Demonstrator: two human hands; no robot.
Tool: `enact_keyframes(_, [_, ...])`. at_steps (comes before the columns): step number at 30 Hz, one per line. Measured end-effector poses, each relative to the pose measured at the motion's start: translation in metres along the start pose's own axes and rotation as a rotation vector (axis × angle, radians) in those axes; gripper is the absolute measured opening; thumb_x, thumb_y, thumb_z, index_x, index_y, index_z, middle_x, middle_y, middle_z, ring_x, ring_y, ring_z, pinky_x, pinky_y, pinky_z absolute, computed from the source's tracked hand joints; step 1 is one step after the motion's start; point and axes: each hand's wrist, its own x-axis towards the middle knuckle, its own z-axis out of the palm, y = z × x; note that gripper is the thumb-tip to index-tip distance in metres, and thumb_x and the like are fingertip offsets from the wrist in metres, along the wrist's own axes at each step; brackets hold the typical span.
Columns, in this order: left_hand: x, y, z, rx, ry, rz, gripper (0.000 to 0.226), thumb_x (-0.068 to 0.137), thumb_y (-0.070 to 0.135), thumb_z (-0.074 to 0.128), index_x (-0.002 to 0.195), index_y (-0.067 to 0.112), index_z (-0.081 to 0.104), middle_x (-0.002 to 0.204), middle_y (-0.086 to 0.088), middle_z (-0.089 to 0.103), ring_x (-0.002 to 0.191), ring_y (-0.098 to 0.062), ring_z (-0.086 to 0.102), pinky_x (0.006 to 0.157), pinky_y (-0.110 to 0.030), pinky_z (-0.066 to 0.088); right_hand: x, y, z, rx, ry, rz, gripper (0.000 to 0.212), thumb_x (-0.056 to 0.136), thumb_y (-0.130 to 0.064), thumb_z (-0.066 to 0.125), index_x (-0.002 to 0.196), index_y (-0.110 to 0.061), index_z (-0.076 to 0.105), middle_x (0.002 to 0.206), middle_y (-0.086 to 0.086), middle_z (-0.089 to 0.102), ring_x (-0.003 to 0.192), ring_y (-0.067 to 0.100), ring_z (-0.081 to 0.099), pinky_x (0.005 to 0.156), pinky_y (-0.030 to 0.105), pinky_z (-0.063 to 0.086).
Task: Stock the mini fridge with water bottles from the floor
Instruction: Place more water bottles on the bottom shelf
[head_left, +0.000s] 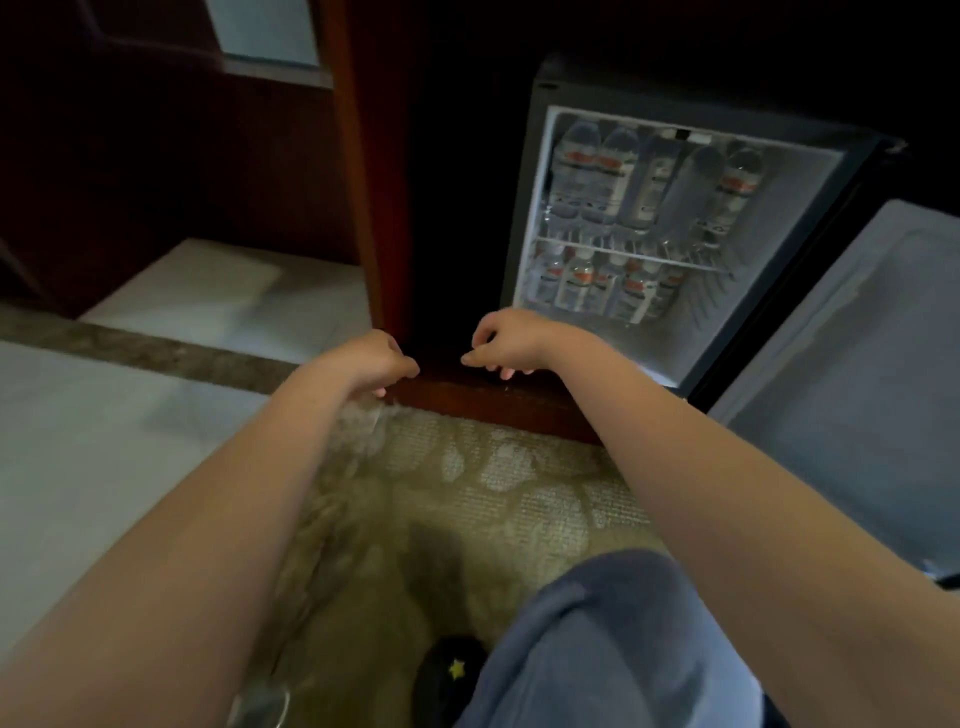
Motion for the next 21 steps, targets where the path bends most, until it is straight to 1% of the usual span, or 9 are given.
enact_keyframes(2, [-0.024,-0.03,-0.014,-0.011,0.076,-0.015,0.026,0.088,0.031,0.059,0.097,0.007,0.061,0.101,-0.017,0.066,0.095,-0.031,0.063,0.07,-0.035,0.049,-0.004,-0.03,0.026,-0.004,-0.031,-0.042,0.036,0.095,-0.037,0.055,0.114,-0.007,0.06,0.1,0.007,0.064,0.088,0.021,0.066,0.067,0.031,0.049])
enact_keyframes(4, [-0.049,-0.059,-0.02,-0.048,0.164,-0.025,0.021,0.089,0.03,0.057,0.093,0.009,0.061,0.102,-0.018,0.066,0.097,-0.032,0.063,0.069,-0.032,0.045,-0.009,-0.056,0.056,0.003,-0.059,-0.083,0.034,0.094,-0.037,0.057,0.112,-0.009,0.061,0.103,0.009,0.066,0.09,0.022,0.067,0.067,0.03,0.049])
enact_keyframes(6, [-0.07,-0.094,-0.02,-0.119,0.24,-0.063,0.017,0.088,0.027,0.058,0.086,0.01,0.06,0.103,-0.019,0.067,0.098,-0.033,0.064,0.072,-0.033,0.046,-0.015,-0.078,0.086,-0.008,-0.09,-0.121,0.035,0.092,-0.036,0.058,0.114,-0.01,0.061,0.104,0.007,0.065,0.092,0.022,0.066,0.069,0.029,0.047])
enact_keyframes(8, [-0.09,-0.131,-0.015,-0.155,0.295,-0.117,0.018,0.087,0.026,0.06,0.09,0.008,0.062,0.105,-0.019,0.067,0.1,-0.033,0.063,0.08,-0.037,0.05,-0.022,-0.096,0.116,-0.016,-0.095,-0.152,0.032,0.091,-0.035,0.059,0.113,-0.011,0.061,0.103,0.003,0.062,0.095,0.022,0.064,0.074,0.028,0.044])
enact_keyframes(11, [-0.116,-0.184,0.002,-0.161,0.342,-0.206,0.024,0.086,0.025,0.061,0.098,0.005,0.066,0.102,-0.018,0.067,0.1,-0.033,0.062,0.087,-0.039,0.048,-0.031,-0.111,0.161,0.079,-0.093,-0.161,0.028,0.091,-0.03,0.061,0.109,-0.008,0.062,0.104,0.007,0.063,0.096,0.024,0.064,0.08,0.033,0.051])
enact_keyframes(14, [-0.138,-0.229,0.03,-0.151,0.293,-0.303,0.027,0.088,0.027,0.06,0.103,0.006,0.066,0.107,-0.014,0.065,0.101,-0.03,0.059,0.085,-0.033,0.046,-0.036,-0.114,0.201,0.135,-0.15,-0.135,0.03,0.091,-0.028,0.06,0.111,-0.005,0.061,0.109,0.011,0.063,0.097,0.028,0.063,0.088,0.041,0.053])
enact_keyframes(16, [-0.15,-0.25,0.05,-0.137,0.245,-0.345,0.03,0.089,0.028,0.058,0.11,0.007,0.064,0.114,-0.012,0.062,0.103,-0.03,0.058,0.082,-0.03,0.043,-0.039,-0.11,0.221,0.114,-0.18,-0.121,0.027,0.091,-0.029,0.06,0.109,-0.008,0.061,0.111,0.009,0.062,0.095,0.024,0.062,0.088,0.041,0.054])
enact_keyframes(19, [-0.158,-0.27,0.08,-0.171,0.188,-0.358,0.045,0.086,0.028,0.065,0.124,0.004,0.056,0.117,-0.006,0.056,0.112,-0.031,0.055,0.091,-0.033,0.044,-0.045,-0.093,0.24,0.096,-0.213,-0.084,0.023,0.092,-0.029,0.059,0.108,-0.013,0.06,0.11,0.006,0.061,0.095,0.02,0.06,0.088,0.038,0.053])
enact_keyframes(21, [-0.158,-0.28,0.099,-0.173,0.106,-0.36,0.059,0.08,0.031,0.071,0.131,0.01,0.051,0.128,-0.007,0.054,0.12,-0.03,0.051,0.101,-0.036,0.042,-0.05,-0.081,0.246,0.067,-0.268,-0.029,0.024,0.092,-0.029,0.059,0.109,-0.012,0.06,0.111,0.008,0.06,0.097,0.022,0.06,0.09,0.039,0.052])
